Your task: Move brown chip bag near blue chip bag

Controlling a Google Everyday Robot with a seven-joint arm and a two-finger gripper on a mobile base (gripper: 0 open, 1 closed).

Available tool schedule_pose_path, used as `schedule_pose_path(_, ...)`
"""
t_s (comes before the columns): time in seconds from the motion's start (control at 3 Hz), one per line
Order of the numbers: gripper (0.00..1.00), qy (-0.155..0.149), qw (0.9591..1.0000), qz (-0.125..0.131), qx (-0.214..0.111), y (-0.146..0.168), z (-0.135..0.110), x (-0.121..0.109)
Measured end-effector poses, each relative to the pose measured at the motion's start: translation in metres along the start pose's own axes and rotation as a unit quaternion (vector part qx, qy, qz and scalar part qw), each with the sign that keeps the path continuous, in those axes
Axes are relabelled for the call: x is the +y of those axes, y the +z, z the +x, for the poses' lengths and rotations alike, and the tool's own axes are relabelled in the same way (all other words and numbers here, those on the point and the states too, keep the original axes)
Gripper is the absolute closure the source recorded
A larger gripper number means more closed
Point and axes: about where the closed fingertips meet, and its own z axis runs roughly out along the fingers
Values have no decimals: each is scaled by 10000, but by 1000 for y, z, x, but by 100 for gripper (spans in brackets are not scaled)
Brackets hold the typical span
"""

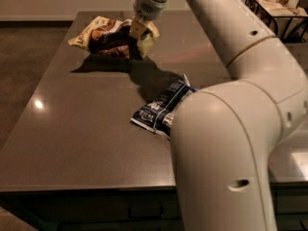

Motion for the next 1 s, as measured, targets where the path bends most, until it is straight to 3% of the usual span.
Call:
schedule_pose_path(0.33,100,-183,9996,-200,-63,-39,19,25)
schedule_pose_path(1.0,59,-355,9979,-516,172,-95,70,85)
